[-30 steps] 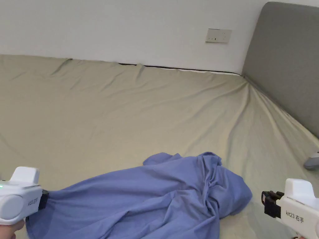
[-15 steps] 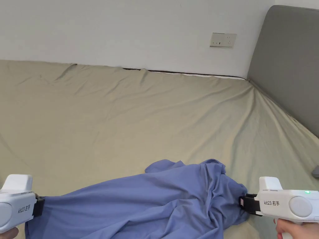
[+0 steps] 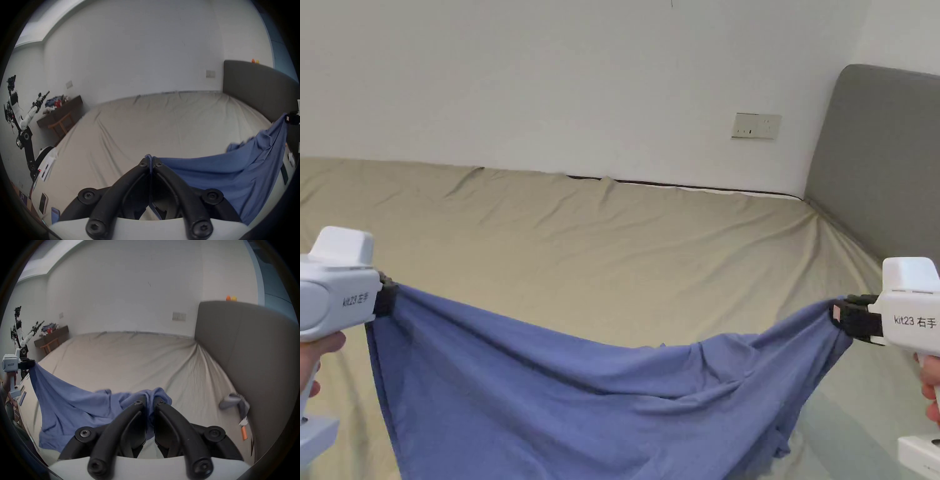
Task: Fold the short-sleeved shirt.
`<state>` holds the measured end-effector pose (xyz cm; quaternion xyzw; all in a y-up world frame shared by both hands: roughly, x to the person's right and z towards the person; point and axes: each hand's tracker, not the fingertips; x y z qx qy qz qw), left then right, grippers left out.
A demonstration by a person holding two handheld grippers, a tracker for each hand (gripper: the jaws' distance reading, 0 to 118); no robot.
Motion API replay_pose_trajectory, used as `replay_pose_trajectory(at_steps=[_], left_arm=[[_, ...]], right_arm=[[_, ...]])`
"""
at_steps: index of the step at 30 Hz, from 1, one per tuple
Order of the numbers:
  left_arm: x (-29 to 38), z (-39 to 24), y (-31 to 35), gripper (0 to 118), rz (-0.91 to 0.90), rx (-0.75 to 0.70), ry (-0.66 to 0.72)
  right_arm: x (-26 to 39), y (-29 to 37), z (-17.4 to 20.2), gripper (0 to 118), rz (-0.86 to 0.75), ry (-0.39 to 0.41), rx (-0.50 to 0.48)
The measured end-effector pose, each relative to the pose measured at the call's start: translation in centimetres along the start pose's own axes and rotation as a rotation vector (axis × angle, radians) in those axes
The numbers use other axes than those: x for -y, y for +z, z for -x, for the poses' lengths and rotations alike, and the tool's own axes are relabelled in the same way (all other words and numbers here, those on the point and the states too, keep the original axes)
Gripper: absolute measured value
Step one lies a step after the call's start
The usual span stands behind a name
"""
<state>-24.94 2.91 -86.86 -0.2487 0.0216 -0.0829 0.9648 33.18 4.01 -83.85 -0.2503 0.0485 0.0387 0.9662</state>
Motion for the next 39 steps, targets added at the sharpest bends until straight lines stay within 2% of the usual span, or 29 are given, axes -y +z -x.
replay_pose_trajectory(at_steps=[7, 11, 14, 18, 21, 24, 27, 28, 31, 35, 39], left_arm=[[-9.9, 3.5, 5.8, 0, -0.198, -0.068, 0.023], [-15.5, 5.5, 7.9, 0, -0.301, -0.080, 0.059], [-19.6, 6.9, 8.0, 0, -0.366, -0.125, 0.062], [-24.3, 7.9, 7.8, 0, -0.421, -0.150, 0.092], [-26.3, 8.0, 6.0, 0, -0.427, -0.168, 0.116], [-25.9, 7.5, 3.4, 0, -0.407, -0.167, 0.142], [-23.0, 6.5, -0.1, 0, -0.362, -0.165, 0.146], [-21.2, 5.6, -0.8, 0, -0.345, -0.162, 0.148], [-16.1, 4.8, -4.1, 0, -0.273, -0.144, 0.192], [-11.0, 4.2, -6.0, 0, -0.226, -0.114, 0.229], [-7.2, 4.2, -4.7, 0, -0.203, -0.074, 0.233]], right_arm=[[-10.7, 6.8, 0.9, 7, -0.242, 0.039, 0.053], [-16.9, 9.1, -0.3, 7, -0.349, -0.011, 0.094], [-21.2, 10.1, -1.1, 7, -0.439, -0.001, 0.148], [-25.5, 10.0, -2.2, 7, -0.474, -0.072, 0.174], [-27.6, 8.4, -1.9, 7, -0.464, -0.046, 0.232], [-27.2, 5.6, -2.3, 7, -0.442, -0.042, 0.247], [-24.3, 2.2, -2.3, 7, -0.408, -0.046, 0.254], [-22.6, 0.9, -2.3, 7, -0.359, -0.093, 0.240], [-17.3, -2.3, -2.3, 7, -0.338, -0.115, 0.250], [-12.2, -3.7, -2.5, 7, -0.312, -0.129, 0.239], [-8.4, -2.2, -3.3, 7, -0.279, -0.147, 0.206]])
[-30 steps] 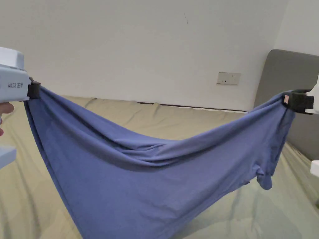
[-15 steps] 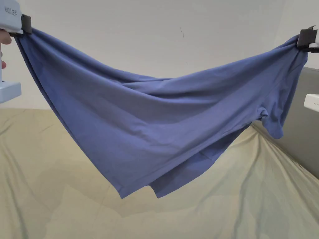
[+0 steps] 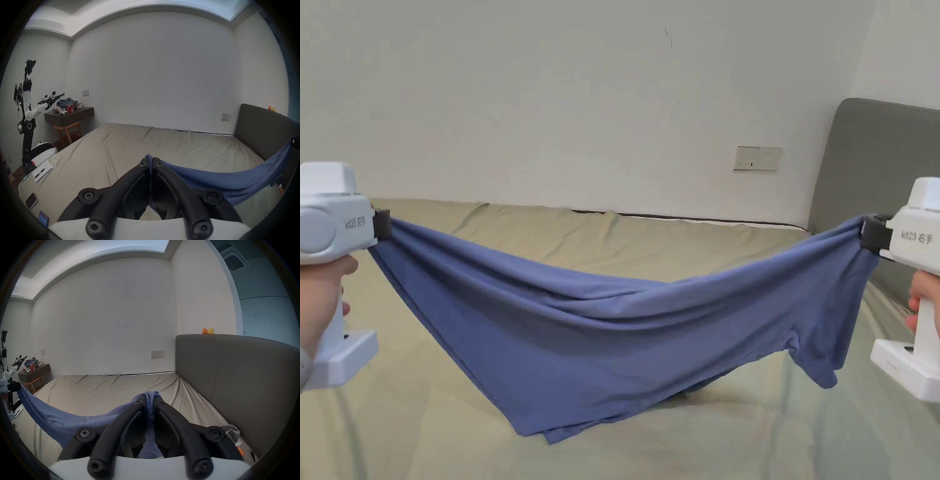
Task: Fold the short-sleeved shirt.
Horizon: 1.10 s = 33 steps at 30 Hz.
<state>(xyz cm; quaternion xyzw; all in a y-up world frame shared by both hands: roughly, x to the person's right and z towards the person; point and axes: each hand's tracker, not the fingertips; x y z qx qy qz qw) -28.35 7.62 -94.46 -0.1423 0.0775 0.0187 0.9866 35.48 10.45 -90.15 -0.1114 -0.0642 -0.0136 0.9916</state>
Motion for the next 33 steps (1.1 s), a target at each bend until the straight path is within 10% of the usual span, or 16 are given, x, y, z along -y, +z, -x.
replay_pose_trajectory(at_steps=[7, 15, 19, 21, 22, 24, 30, 31, 33], left_arm=[[7.6, 2.3, 9.6, 0, 0.113, 0.101, -0.026], [23.8, 6.0, 16.6, 0, 0.552, 0.135, -0.045], [26.4, 6.5, 16.3, 0, 0.579, 0.131, 0.017], [24.9, 5.7, 17.0, 33, 0.515, 0.103, 0.010], [23.6, 5.2, 17.6, 75, 0.467, 0.082, -0.022], [21.3, 3.6, 19.2, 110, 0.341, 0.045, -0.115], [16.9, -1.7, 24.7, 98, -0.078, 0.121, -0.200], [16.5, -2.4, 25.0, 77, -0.097, 0.126, -0.209], [16.9, -3.0, 25.0, 23, -0.078, 0.120, -0.249]], right_arm=[[7.9, 9.8, -2.8, 7, 0.057, 0.039, -0.076], [24.7, 17.9, -3.3, 7, 0.502, 0.079, -0.138], [29.8, 17.1, -5.2, 12, 0.629, -0.043, -0.066], [29.5, 17.1, -5.4, 55, 0.639, -0.106, -0.027], [28.6, 17.5, -5.1, 84, 0.603, -0.088, 0.010], [25.9, 18.5, -4.2, 88, 0.459, 0.017, -0.010], [19.3, 22.1, 3.7, 86, 0.002, 0.001, -0.219], [19.1, 22.4, 5.3, 72, -0.053, 0.012, -0.255], [18.3, 22.6, 7.7, 4, -0.144, 0.061, -0.255]])
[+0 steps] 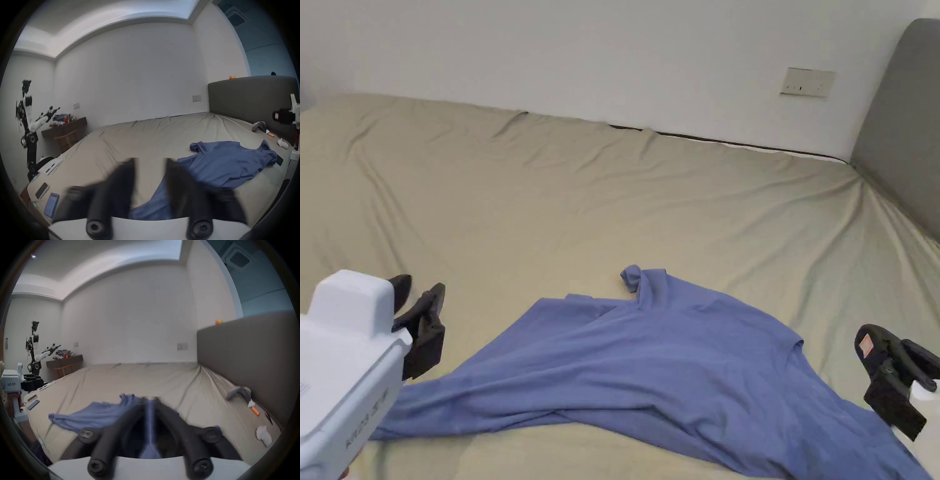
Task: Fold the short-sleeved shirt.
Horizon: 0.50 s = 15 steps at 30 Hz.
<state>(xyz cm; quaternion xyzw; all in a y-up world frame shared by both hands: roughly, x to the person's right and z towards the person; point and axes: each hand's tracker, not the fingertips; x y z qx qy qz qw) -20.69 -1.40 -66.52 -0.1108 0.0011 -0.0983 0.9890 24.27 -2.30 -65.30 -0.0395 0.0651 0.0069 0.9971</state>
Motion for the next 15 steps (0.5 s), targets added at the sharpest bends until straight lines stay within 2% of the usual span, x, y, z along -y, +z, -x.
replay_pose_trajectory(at_steps=[1, 2, 3, 7, 10, 13, 14, 15], left_arm=[[-0.1, -0.3, -0.1, 0, 0.007, -0.002, -0.003], [0.1, -0.2, 0.0, 0, 0.009, -0.005, 0.011], [0.1, -0.1, 0.0, 0, 0.029, 0.019, 0.035], [2.1, 2.7, -0.7, 0, 0.133, -0.001, 0.037], [4.1, 6.5, -1.6, 0, 0.267, -0.032, 0.104], [6.3, 9.2, -2.6, 0, 0.390, 0.023, 0.143], [7.1, 9.9, -3.0, 14, 0.439, 0.058, 0.167], [7.7, 10.2, -3.5, 46, 0.465, 0.080, 0.188]], right_arm=[[0.2, 0.0, 0.8, 0, 0.018, -0.021, 0.055], [-0.6, -0.1, 1.7, 0, -0.099, 0.065, 0.030], [0.1, -0.7, 2.1, 0, 0.008, -0.031, -0.026], [0.3, -1.4, 3.6, 0, 0.040, 0.010, -0.066], [1.0, -1.9, 4.4, 0, 0.074, 0.019, -0.095], [2.1, -2.8, 4.7, 0, 0.123, 0.014, -0.115], [2.4, -3.0, 4.9, 0, 0.142, 0.002, -0.122], [3.0, -3.3, 5.0, 0, 0.184, -0.024, -0.125]])
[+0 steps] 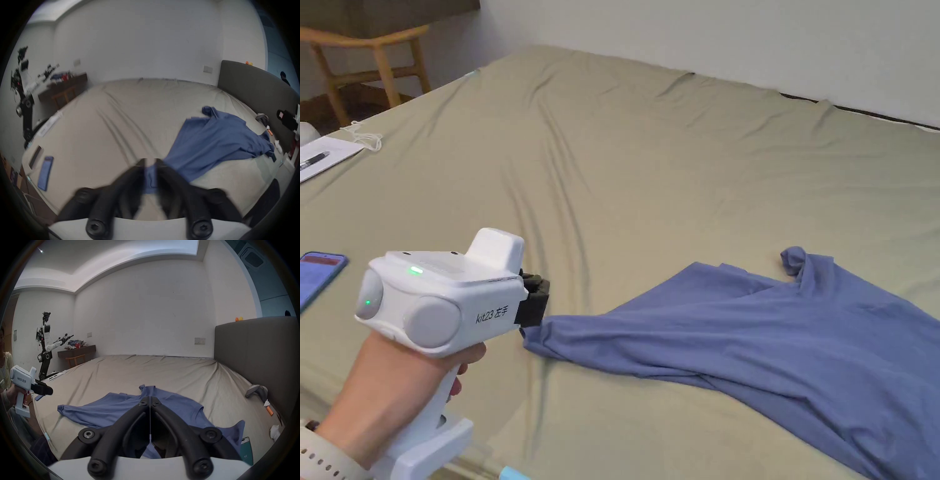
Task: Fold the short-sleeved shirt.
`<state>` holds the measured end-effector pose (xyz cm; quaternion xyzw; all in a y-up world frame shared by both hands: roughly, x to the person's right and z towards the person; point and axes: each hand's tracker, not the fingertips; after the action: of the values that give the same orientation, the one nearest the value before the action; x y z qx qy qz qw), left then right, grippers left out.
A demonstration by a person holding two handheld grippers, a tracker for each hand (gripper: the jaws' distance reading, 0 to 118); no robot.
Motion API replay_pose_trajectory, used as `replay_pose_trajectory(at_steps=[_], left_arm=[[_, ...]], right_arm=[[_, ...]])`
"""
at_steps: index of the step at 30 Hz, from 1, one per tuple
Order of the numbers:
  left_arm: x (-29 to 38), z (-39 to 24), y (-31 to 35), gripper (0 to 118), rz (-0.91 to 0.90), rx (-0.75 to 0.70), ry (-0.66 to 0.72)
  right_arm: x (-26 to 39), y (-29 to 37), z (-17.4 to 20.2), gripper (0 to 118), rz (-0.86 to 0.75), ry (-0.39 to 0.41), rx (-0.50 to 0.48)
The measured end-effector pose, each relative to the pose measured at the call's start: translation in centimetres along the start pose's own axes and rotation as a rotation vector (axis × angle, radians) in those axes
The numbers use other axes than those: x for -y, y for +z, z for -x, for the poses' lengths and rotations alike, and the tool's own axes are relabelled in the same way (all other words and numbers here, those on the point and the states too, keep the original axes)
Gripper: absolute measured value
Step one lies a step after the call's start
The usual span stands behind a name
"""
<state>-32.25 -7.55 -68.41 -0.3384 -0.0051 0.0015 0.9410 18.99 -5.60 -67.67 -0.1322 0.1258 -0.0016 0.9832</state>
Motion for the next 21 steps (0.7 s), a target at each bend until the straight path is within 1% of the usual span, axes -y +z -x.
replay_pose_trajectory(at_steps=[1, 2, 3, 4, 5, 7, 8, 9, 10, 11, 12, 13, 14, 15, 16, 18, 19, 21], left_arm=[[0.4, -0.2, -0.7, 99, 0.008, 0.008, 0.023], [0.8, 0.0, -1.7, 118, 0.034, 0.010, 0.031], [1.1, 0.1, -2.7, 113, 0.057, 0.006, 0.032], [1.2, 0.1, -3.4, 103, 0.048, 0.021, 0.035], [1.4, -0.6, -4.1, 100, 0.051, 0.007, 0.038], [1.8, -0.6, -6.3, 96, 0.117, 0.007, 0.041], [2.1, -0.7, -7.4, 87, 0.134, 0.008, 0.044], [2.0, -1.0, -8.4, 87, 0.167, 0.014, 0.043], [2.2, -1.0, -9.1, 82, 0.188, -0.003, 0.050], [2.5, -1.1, -9.7, 70, 0.215, -0.032, 0.051], [2.7, -1.1, -10.1, 47, 0.230, -0.054, 0.050], [2.6, -1.1, -9.3, 19, 0.209, -0.053, 0.059], [2.5, -1.2, -8.6, 6, 0.169, -0.051, 0.092], [2.2, -1.4, -7.9, 2, 0.158, -0.027, 0.112], [1.9, -1.8, -7.4, 1, 0.167, -0.036, 0.094], [1.2, -2.1, -7.2, 0, 0.158, -0.044, 0.002], [0.7, -2.5, -6.6, 0, 0.137, -0.055, -0.013], [-0.4, -2.4, -6.0, 0, 0.104, -0.028, 0.015]], right_arm=[[0.1, -0.3, 0.1, 0, -0.016, 0.018, 0.004], [0.5, -0.7, 0.2, 0, 0.008, 0.011, 0.002], [0.6, -1.0, 0.6, 0, 0.023, 0.007, -0.004], [0.8, -1.3, 0.7, 0, 0.037, 0.001, -0.011], [1.0, -1.5, 0.8, 0, 0.045, -0.001, -0.012], [1.3, -2.0, 1.2, 0, 0.062, 0.000, -0.014], [1.4, -2.2, 1.2, 0, 0.072, -0.002, -0.017], [1.5, -2.4, 1.1, 0, 0.079, -0.005, -0.018], [1.6, -2.6, 1.0, 0, 0.086, -0.006, -0.017], [1.6, -2.8, 1.1, 0, 0.094, -0.004, -0.014], [1.6, -3.0, 0.9, 0, 0.100, -0.003, -0.011], [1.5, -3.1, 0.8, 0, 0.103, -0.003, -0.010], [1.4, -3.3, 0.7, 0, 0.107, 0.000, -0.008], [1.2, -3.5, 0.6, 0, 0.111, 0.004, -0.005], [1.1, -3.8, 0.3, 0, 0.114, 0.009, -0.003], [0.7, -5.1, -0.5, 0, 0.128, 0.016, -0.001], [0.5, -6.0, -0.8, 0, 0.136, 0.022, 0.004], [-0.1, -8.7, -2.0, 0, 0.171, 0.050, 0.022]])
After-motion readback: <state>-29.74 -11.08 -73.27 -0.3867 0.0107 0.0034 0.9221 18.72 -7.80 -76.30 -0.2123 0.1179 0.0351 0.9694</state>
